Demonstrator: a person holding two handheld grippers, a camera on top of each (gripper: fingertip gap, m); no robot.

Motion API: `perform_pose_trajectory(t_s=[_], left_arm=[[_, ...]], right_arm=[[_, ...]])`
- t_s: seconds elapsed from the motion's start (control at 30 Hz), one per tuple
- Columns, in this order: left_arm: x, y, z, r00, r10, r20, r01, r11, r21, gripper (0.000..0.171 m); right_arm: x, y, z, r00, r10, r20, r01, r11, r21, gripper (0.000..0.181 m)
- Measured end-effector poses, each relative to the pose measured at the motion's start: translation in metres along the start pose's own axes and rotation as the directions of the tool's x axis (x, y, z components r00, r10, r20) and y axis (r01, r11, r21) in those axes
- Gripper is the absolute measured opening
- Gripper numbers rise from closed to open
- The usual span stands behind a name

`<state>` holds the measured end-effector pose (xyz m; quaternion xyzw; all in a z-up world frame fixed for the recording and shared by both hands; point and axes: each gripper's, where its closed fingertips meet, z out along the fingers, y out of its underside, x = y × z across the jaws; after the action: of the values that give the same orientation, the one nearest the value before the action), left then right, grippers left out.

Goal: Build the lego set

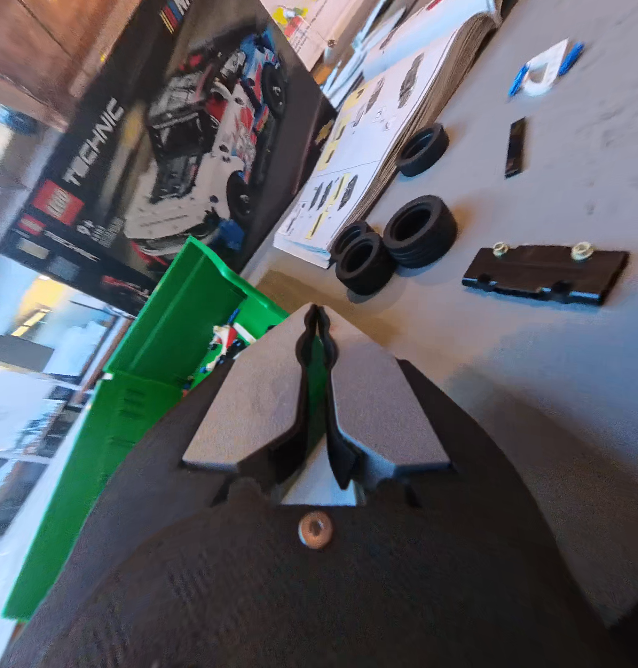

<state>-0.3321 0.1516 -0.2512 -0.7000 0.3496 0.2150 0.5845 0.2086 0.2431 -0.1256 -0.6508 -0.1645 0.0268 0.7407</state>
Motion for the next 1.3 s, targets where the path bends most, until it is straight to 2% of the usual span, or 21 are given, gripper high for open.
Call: perform_pose_trajectory(t_s=[0.13,0.27,0.33,0.37,0.43,0.53,0.63,0.8,0.93,1.1,1.2,1.3], left_arm=[[-0.005,0.01,0.009,0.997,0.046,0.061,-0.041,0.996,-0.079,0.0],[-0.011,0.022,0.015,0.996,0.03,0.086,-0.016,0.988,-0.155,0.0],[-0.014,0.025,0.016,0.997,0.0,0.083,0.014,0.986,-0.169,0.0],[-0.015,0.025,0.016,0.996,-0.003,0.089,0.018,0.986,-0.166,0.0],[-0.01,0.021,0.014,0.997,0.034,0.076,-0.023,0.989,-0.148,0.0],[0.0,0.009,0.008,0.991,0.119,0.069,-0.114,0.991,-0.07,0.0],[-0.002,0.008,0.006,0.986,0.136,0.093,-0.131,0.989,-0.063,0.0],[-0.016,0.018,-0.002,0.968,0.173,0.183,-0.158,0.983,-0.093,0.0],[-0.019,0.026,-0.005,0.979,0.141,0.144,-0.129,0.988,-0.089,0.0],[-0.021,0.016,-0.012,0.967,0.162,0.195,-0.161,0.987,-0.024,0.0],[-0.022,0.021,-0.009,0.968,0.17,0.187,-0.162,0.985,-0.057,0.0],[-0.022,0.028,-0.011,0.941,0.265,0.209,-0.259,0.964,-0.057,0.0]], right_arm=[[0.049,0.048,0.045,1.0,-0.016,-0.017,0.014,0.994,-0.109,0.0],[0.065,0.097,0.067,0.994,0.106,-0.023,-0.109,0.97,-0.217,0.0],[0.067,0.111,0.07,0.991,0.128,-0.04,-0.134,0.962,-0.239,0.0],[0.072,0.108,0.07,0.991,0.119,-0.068,-0.132,0.962,-0.238,0.0],[0.069,0.092,0.07,0.991,0.124,-0.056,-0.131,0.982,-0.139,0.0],[0.067,0.089,0.073,0.989,0.14,-0.053,-0.146,0.982,-0.121,0.0],[0.07,0.086,0.07,0.986,0.149,-0.069,-0.155,0.983,-0.101,0.0],[0.078,0.093,0.069,0.972,0.216,-0.096,-0.226,0.967,-0.114,0.0],[0.082,0.095,0.069,0.967,0.232,-0.11,-0.244,0.963,-0.114,0.003],[0.08,0.097,0.071,0.966,0.241,-0.095,-0.252,0.96,-0.122,0.007],[0.076,0.097,0.073,0.966,0.249,-0.074,-0.257,0.958,-0.125,0.008],[0.064,0.096,0.077,0.963,0.269,-0.031,-0.271,0.954,-0.127,0.009]])
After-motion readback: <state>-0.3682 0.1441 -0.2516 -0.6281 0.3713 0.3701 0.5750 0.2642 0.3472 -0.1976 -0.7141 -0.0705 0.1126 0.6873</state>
